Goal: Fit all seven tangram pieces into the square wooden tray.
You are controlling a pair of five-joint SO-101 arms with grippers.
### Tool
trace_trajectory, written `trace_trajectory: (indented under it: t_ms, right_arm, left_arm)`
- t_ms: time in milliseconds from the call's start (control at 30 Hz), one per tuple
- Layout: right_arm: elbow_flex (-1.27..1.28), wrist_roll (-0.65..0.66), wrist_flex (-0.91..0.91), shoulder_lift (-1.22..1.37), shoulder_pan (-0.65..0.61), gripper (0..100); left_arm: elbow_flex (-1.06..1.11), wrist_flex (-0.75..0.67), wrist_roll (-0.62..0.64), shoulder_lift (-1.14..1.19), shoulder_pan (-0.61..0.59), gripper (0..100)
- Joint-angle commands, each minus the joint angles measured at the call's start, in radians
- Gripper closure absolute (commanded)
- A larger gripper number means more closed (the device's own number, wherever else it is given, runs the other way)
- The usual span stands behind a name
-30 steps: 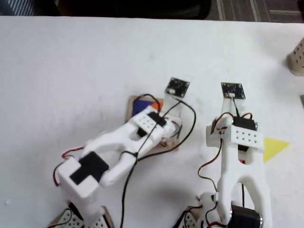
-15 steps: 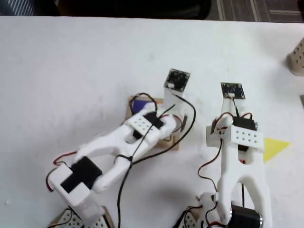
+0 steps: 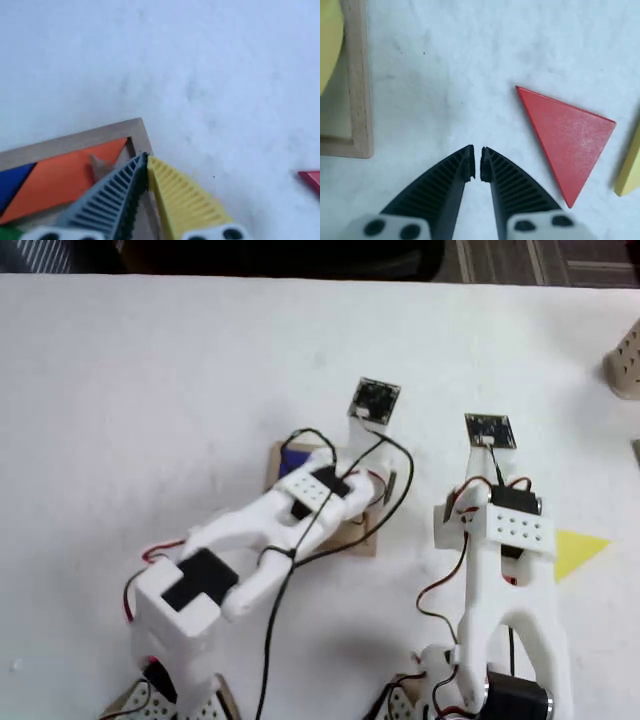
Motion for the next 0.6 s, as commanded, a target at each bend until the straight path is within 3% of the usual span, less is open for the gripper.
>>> trace_trajectory:
  t_ms: [0,133,400,567]
  right_arm:
    - [-0.006,0.012,-0.021,-0.042,-0.007,97.5]
    - [-0.006,0.012,-0.021,-0.042,-0.007,97.5]
    - [-0.006,0.012,-0.021,-0.042,-0.007,97.5]
    - [-0.006,0.012,-0.021,-0.042,-0.007,97.5]
  left_arm:
    - [-0.054,0.094,-0.014,-0.03,-0.018,98]
    - [-0.037,0.178,-0.014,-0.044,-0.018,98]
    - [0.1,0.173,-0.014,-0.171,0.01,98]
    - [0.172,0.043,-0.012,-0.277,-0.004,98]
